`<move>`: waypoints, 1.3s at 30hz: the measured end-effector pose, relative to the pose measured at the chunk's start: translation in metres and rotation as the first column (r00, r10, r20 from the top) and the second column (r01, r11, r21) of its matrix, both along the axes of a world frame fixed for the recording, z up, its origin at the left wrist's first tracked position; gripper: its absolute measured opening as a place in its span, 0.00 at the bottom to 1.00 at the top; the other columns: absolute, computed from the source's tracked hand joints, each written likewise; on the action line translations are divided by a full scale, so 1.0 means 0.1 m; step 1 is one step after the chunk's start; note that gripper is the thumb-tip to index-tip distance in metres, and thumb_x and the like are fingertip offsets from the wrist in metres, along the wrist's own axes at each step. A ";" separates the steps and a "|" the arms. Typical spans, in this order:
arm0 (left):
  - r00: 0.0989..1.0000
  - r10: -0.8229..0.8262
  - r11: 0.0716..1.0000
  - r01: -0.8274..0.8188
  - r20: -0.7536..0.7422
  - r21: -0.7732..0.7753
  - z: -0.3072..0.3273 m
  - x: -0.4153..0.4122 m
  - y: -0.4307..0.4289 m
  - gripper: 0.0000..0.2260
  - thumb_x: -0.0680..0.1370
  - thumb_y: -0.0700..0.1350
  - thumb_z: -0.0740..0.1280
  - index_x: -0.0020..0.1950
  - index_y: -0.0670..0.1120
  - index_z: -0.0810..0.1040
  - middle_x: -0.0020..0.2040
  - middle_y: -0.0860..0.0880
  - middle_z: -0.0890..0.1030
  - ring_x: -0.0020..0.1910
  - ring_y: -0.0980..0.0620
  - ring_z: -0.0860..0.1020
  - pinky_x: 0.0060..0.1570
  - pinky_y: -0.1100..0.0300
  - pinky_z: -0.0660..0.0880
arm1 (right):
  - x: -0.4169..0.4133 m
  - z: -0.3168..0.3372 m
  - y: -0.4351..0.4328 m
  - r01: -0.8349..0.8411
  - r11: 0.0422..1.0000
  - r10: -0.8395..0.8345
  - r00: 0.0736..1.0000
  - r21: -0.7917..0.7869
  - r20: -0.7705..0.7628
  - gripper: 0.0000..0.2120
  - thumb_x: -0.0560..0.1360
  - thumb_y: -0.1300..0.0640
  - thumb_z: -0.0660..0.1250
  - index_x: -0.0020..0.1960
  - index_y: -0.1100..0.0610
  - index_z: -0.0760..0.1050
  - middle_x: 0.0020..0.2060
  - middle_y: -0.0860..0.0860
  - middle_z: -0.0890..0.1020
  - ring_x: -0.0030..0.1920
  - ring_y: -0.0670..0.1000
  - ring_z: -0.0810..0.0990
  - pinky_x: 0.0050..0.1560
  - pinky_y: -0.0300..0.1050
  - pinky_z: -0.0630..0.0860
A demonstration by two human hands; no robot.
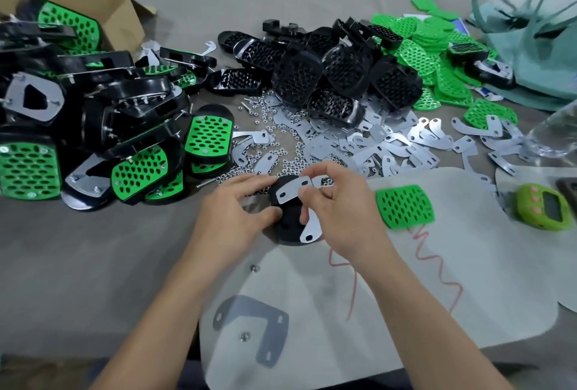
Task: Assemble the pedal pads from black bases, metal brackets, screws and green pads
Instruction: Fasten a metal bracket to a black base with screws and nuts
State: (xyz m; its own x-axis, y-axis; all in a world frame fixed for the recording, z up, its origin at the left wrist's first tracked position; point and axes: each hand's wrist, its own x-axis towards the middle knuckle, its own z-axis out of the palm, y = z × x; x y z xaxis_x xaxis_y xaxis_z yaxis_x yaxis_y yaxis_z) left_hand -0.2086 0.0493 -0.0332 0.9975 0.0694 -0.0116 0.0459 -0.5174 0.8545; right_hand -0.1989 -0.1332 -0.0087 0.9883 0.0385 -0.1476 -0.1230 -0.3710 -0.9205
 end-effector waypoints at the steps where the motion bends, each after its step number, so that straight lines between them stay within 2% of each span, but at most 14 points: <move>1: 1.000 0.006 1.000 -0.006 0.011 0.014 -0.02 0.00 0.00 0.22 0.67 0.48 0.79 0.59 0.64 0.84 0.60 0.65 0.81 0.61 0.65 0.78 0.63 0.55 0.78 | 0.01 -0.01 0.01 0.011 0.999 -0.010 1.000 -0.049 0.018 0.07 0.78 0.56 0.66 0.54 0.47 0.75 0.28 0.47 0.84 0.23 0.43 0.72 0.26 0.38 0.68; 5: 0.998 0.020 0.995 -0.025 0.057 0.094 -0.04 0.03 0.00 0.22 0.67 0.45 0.81 0.58 0.60 0.85 0.57 0.69 0.80 0.62 0.68 0.76 0.67 0.62 0.73 | 0.00 -0.07 0.08 0.145 0.939 -0.107 0.985 -0.312 0.136 0.10 0.76 0.49 0.69 0.56 0.45 0.80 0.26 0.45 0.79 0.33 0.48 0.77 0.39 0.44 0.74; 7: 0.997 0.019 0.993 -0.027 0.070 0.117 -0.04 0.04 0.00 0.22 0.67 0.46 0.81 0.58 0.59 0.85 0.54 0.73 0.77 0.62 0.69 0.74 0.65 0.72 0.67 | -0.04 -0.08 0.13 0.229 0.879 -0.157 0.967 -0.419 0.198 0.13 0.75 0.45 0.68 0.58 0.44 0.82 0.29 0.47 0.78 0.39 0.53 0.79 0.45 0.47 0.76; 9: 0.997 0.017 0.991 -0.027 0.078 0.132 -0.04 0.04 0.00 0.22 0.67 0.45 0.81 0.59 0.58 0.85 0.51 0.77 0.74 0.63 0.69 0.73 0.60 0.83 0.60 | -0.07 -0.09 0.17 0.282 0.848 -0.180 0.949 -0.448 0.258 0.14 0.75 0.44 0.68 0.58 0.47 0.82 0.33 0.50 0.82 0.43 0.56 0.81 0.47 0.47 0.75; 12: 0.997 0.008 0.989 -0.018 0.074 0.143 -0.05 0.04 0.01 0.22 0.67 0.45 0.81 0.60 0.57 0.85 0.50 0.78 0.71 0.63 0.68 0.73 0.58 0.85 0.57 | -0.08 -0.09 0.20 0.287 0.857 -0.193 0.949 -0.427 0.251 0.14 0.75 0.45 0.70 0.57 0.49 0.83 0.37 0.50 0.84 0.45 0.57 0.81 0.50 0.50 0.76; 14: 0.998 -0.022 0.989 0.012 0.062 0.150 -0.04 0.06 0.03 0.21 0.68 0.47 0.80 0.60 0.58 0.85 0.49 0.79 0.71 0.60 0.72 0.73 0.56 0.86 0.57 | -0.07 -0.08 0.20 0.285 0.848 -0.196 0.952 -0.447 0.234 0.13 0.75 0.45 0.69 0.56 0.50 0.83 0.35 0.51 0.83 0.44 0.58 0.81 0.50 0.50 0.76; 16: 0.999 -0.035 0.994 0.030 0.042 0.104 -0.02 0.08 0.04 0.18 0.68 0.53 0.76 0.58 0.60 0.85 0.46 0.81 0.74 0.54 0.77 0.73 0.52 0.85 0.61 | -0.08 -0.07 0.21 0.292 0.836 -0.211 0.953 -0.464 0.219 0.14 0.75 0.44 0.68 0.56 0.48 0.83 0.37 0.50 0.83 0.45 0.57 0.81 0.49 0.49 0.76; 18: 0.999 -0.004 1.000 0.003 0.038 0.030 -0.01 0.09 0.01 0.16 0.68 0.57 0.73 0.55 0.62 0.86 0.47 0.78 0.78 0.54 0.78 0.74 0.51 0.83 0.64 | -0.12 -0.09 0.24 0.313 0.820 -0.218 0.945 -0.478 0.246 0.15 0.76 0.43 0.67 0.58 0.47 0.83 0.42 0.49 0.85 0.49 0.56 0.81 0.51 0.48 0.75; 21: 0.997 0.050 0.998 -0.048 0.064 -0.033 -0.02 0.06 -0.12 0.11 0.69 0.52 0.78 0.51 0.61 0.87 0.53 0.67 0.84 0.55 0.72 0.78 0.57 0.74 0.71 | -0.16 -0.11 0.26 0.342 0.796 -0.203 0.928 -0.499 0.311 0.15 0.78 0.44 0.66 0.61 0.48 0.82 0.47 0.50 0.86 0.53 0.56 0.81 0.51 0.49 0.73; 24: 0.990 0.077 0.997 -0.077 0.115 0.000 -0.05 0.04 -0.21 0.11 0.71 0.46 0.79 0.51 0.58 0.88 0.53 0.61 0.85 0.56 0.65 0.80 0.62 0.65 0.73 | -0.17 -0.09 0.26 0.336 0.759 -0.192 0.934 -0.558 0.301 0.16 0.78 0.43 0.63 0.60 0.47 0.82 0.43 0.51 0.86 0.51 0.57 0.81 0.49 0.49 0.73; 28: 0.990 0.061 0.997 -0.067 0.127 0.041 -0.03 0.02 -0.23 0.10 0.71 0.48 0.79 0.51 0.58 0.88 0.48 0.66 0.83 0.55 0.64 0.81 0.61 0.60 0.75 | -0.26 -0.02 0.26 0.444 0.629 -0.138 0.872 -0.638 0.470 0.11 0.73 0.47 0.67 0.43 0.52 0.85 0.30 0.52 0.83 0.40 0.58 0.81 0.48 0.51 0.74; 31: 0.989 0.046 0.995 -0.058 0.143 0.082 0.02 -0.01 -0.26 0.09 0.71 0.49 0.78 0.51 0.58 0.88 0.44 0.72 0.79 0.55 0.66 0.80 0.63 0.57 0.74 | -0.30 0.00 0.23 0.435 0.577 -0.100 0.878 -0.692 0.469 0.09 0.72 0.49 0.72 0.40 0.53 0.84 0.32 0.53 0.84 0.40 0.58 0.81 0.51 0.53 0.72; 36: 0.985 0.063 0.992 -0.079 0.161 0.096 0.04 -0.09 -0.34 0.09 0.73 0.50 0.74 0.53 0.55 0.87 0.49 0.65 0.82 0.56 0.60 0.79 0.65 0.49 0.74 | -0.33 -0.02 0.26 0.395 0.575 -0.093 0.902 -0.717 0.422 0.08 0.74 0.50 0.72 0.41 0.55 0.83 0.33 0.53 0.84 0.40 0.59 0.81 0.49 0.52 0.71; 39: 0.987 0.019 0.984 -0.046 0.161 0.170 0.06 -0.15 -0.39 0.13 0.77 0.45 0.72 0.62 0.54 0.83 0.58 0.58 0.82 0.61 0.57 0.76 0.68 0.51 0.71 | -0.34 -0.08 0.28 0.420 0.601 -0.123 0.889 -0.680 0.440 0.06 0.73 0.53 0.72 0.42 0.56 0.84 0.33 0.54 0.84 0.38 0.59 0.81 0.46 0.51 0.73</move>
